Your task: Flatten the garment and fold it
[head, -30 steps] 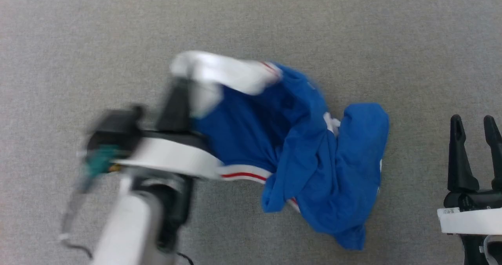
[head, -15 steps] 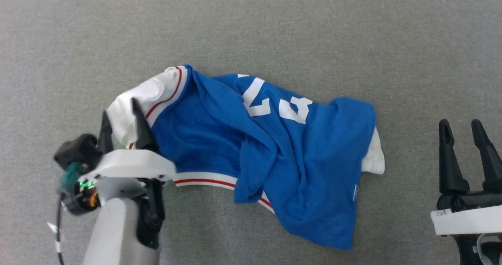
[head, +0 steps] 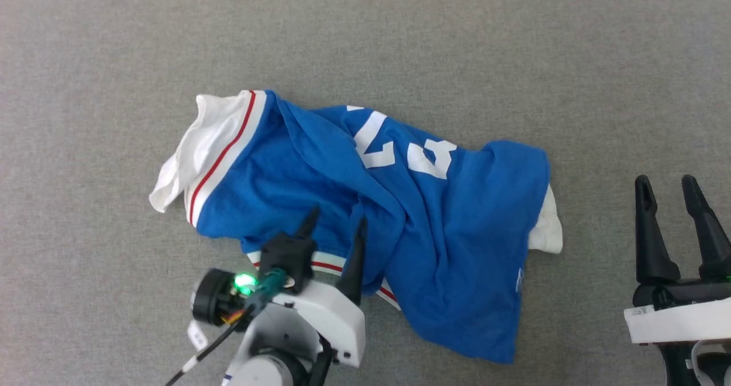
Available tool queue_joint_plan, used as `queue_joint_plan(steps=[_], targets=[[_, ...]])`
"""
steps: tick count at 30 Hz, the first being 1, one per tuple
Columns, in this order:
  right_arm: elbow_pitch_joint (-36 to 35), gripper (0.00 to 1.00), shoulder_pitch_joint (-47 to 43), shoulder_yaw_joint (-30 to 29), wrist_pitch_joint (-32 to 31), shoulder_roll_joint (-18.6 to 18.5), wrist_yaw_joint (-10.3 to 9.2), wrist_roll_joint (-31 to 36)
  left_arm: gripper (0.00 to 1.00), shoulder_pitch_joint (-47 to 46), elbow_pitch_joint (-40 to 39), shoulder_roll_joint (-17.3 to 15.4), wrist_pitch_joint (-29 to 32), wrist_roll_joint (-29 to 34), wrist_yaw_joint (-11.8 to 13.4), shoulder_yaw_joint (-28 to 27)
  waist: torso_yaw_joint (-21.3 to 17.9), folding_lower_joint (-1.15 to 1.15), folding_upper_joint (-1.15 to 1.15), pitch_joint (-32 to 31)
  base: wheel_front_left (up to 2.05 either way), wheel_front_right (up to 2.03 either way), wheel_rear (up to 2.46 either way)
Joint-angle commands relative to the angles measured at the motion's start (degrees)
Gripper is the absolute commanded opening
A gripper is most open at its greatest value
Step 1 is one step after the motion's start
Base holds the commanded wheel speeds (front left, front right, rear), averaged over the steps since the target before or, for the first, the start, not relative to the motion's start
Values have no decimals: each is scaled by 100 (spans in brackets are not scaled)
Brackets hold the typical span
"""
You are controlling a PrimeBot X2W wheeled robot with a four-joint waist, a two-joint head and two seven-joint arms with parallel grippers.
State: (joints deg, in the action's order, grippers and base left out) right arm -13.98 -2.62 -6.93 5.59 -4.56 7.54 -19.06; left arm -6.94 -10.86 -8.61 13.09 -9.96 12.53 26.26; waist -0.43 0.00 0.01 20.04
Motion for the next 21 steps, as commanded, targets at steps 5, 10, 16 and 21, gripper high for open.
queue_joint_plan(steps=[5,10,16,21], targets=[[9,100,106,30,18,-64,-5,-32,100,151,78,-59,576,-100,-141,220,-22,0,-1,129,0,0,0],[36,100,124,12,35,-99,-5,-41,100,203,82,-73,788,-195,-199,298,-22,0,-1,171,0,0,0],[60,100,151,17,32,-110,-5,-40,36,200,56,-44,911,-316,-299,413,6,0,-1,190,0,0,0],[49,100,206,30,25,-112,-5,-47,0,142,53,70,769,-504,-343,375,9,0,-1,210,0,0,0]])
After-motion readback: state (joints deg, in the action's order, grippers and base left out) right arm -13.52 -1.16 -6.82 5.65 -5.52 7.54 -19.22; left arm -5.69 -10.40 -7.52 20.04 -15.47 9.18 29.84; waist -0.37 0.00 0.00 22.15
